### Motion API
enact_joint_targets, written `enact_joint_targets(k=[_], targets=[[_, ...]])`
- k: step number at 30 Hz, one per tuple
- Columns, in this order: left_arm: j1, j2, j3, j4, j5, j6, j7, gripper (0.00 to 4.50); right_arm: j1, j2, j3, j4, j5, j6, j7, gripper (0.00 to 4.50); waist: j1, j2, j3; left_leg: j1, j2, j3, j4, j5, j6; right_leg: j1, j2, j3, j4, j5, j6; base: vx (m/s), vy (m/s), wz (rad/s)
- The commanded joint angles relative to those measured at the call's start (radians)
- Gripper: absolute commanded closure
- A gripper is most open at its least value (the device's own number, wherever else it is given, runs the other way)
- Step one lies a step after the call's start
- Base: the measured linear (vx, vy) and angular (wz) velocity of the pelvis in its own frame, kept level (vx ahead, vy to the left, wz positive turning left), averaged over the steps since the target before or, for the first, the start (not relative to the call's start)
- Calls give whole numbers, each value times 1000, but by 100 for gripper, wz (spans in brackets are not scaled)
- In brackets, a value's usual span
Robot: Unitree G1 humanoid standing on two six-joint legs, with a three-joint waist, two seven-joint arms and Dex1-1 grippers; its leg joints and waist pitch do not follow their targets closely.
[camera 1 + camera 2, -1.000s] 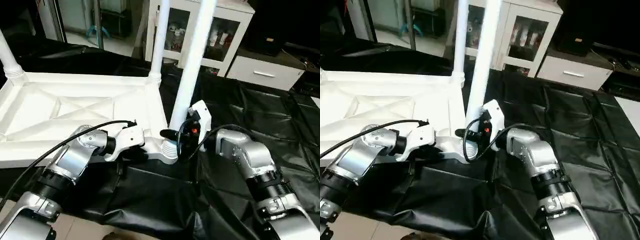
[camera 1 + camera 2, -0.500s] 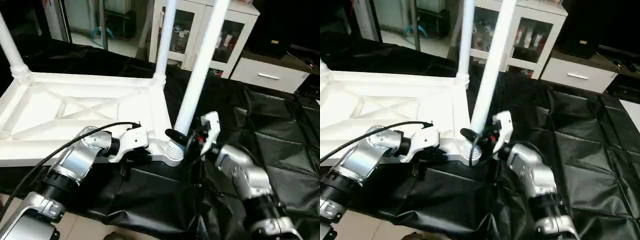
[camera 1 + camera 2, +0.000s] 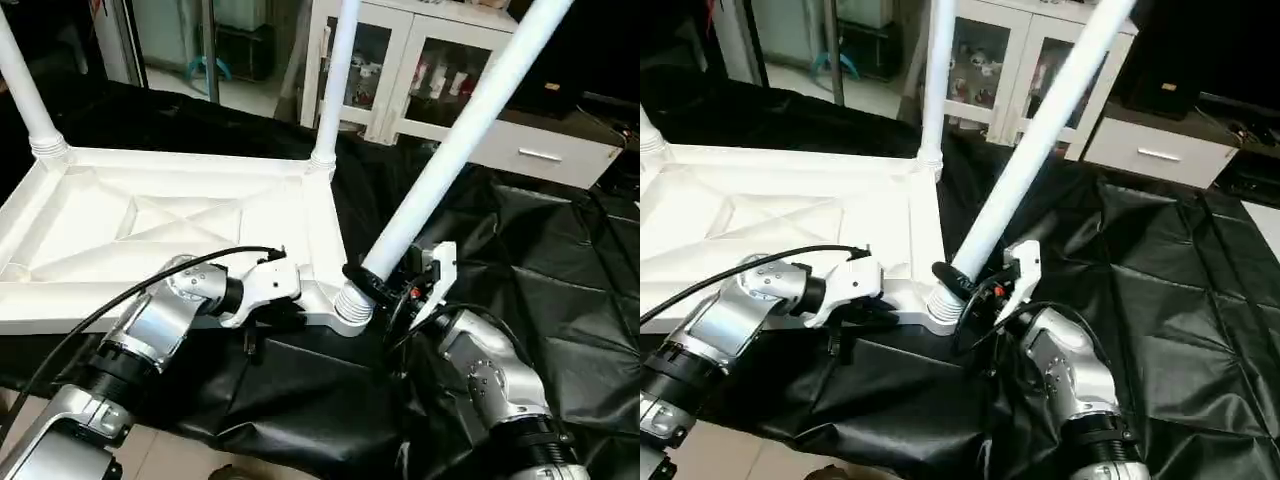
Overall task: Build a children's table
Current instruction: Insert table leg to table base
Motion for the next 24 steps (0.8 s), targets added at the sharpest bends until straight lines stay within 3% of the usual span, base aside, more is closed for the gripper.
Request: enact_joint_targets(k=[1, 6, 10, 15, 16, 17, 19, 20, 22, 24], targets=[[-2, 5, 14, 26, -5, -7, 24, 450, 8, -39, -4, -4, -7, 40, 36, 264, -5, 19, -52, 13, 38, -18, -91, -479, -53, 23, -46, 38, -84, -396, -135, 0, 0, 0], [-4, 8, 19, 33, 2, -20, 43, 450, 7, -97, 30, -45, -44, -5, 90, 264, -2, 8, -50, 9, 37, -15, -90, -453, -41, 25, -47, 37, -86, -414, -121, 0, 0, 0], [-4, 10, 25, 42, 4, -28, 59, 450, 48, -119, 56, -91, -85, -60, 96, 264, -1, 6, -45, 9, 37, -18, -92, -476, -42, 21, -52, 37, -98, -505, -90, 0, 0, 0], [-6, 12, 31, 54, 5, -36, 71, 450, 89, -108, 82, -102, -117, -110, 81, 264, -11, 9, -40, 12, 36, -26, -93, -527, -41, 16, -54, 31, -114, -621, -54, 0, 0, 0], [-6, 13, 32, 58, 5, -41, 73, 450, 93, -100, 80, -94, -118, -120, 71, 264, -13, 17, -40, 14, 36, -30, -93, -547, -45, 14, -56, 29, -117, -647, -49, 0, 0, 0], [-8, 11, 32, 62, 5, -44, 75, 450, 91, -90, 73, -82, -116, -129, 56, 264, -16, 15, -40, 16, 36, -30, -93, -557, -46, 12, -55, 28, -120, -655, -49, 0, 0, 0], [-9, 11, 31, 64, 5, -46, 75, 450, 84, -69, 50, -76, -90, -112, 37, 264, -22, 16, -41, 18, 37, -34, -95, -575, -48, 14, -56, 24, -122, -658, -54, 0, 0, 0], [-9, 11, 32, 59, 0, -46, 71, 450, 65, -52, 25, -87, -50, -68, 25, 264, -25, 22, -42, 16, 39, -36, -99, -578, -51, 19, -56, 21, -122, -641, -60, 0, 0, 0], [-9, 11, 34, 55, -4, -45, 69, 450, 55, -47, 15, -97, -27, -41, 25, 264, -33, 22, -43, 14, 41, -37, -105, -575, -52, 24, -53, 20, -120, -590, -75, 0, 0, 0], [-8, 15, 32, 44, -9, -46, 55, 450, 19, -60, 3, -140, 50, 76, 63, 264, -35, 26, -43, 13, 42, -36, -109, -566, -51, 27, -50, 21, -115, -538, -91, 0, 0, 0]])
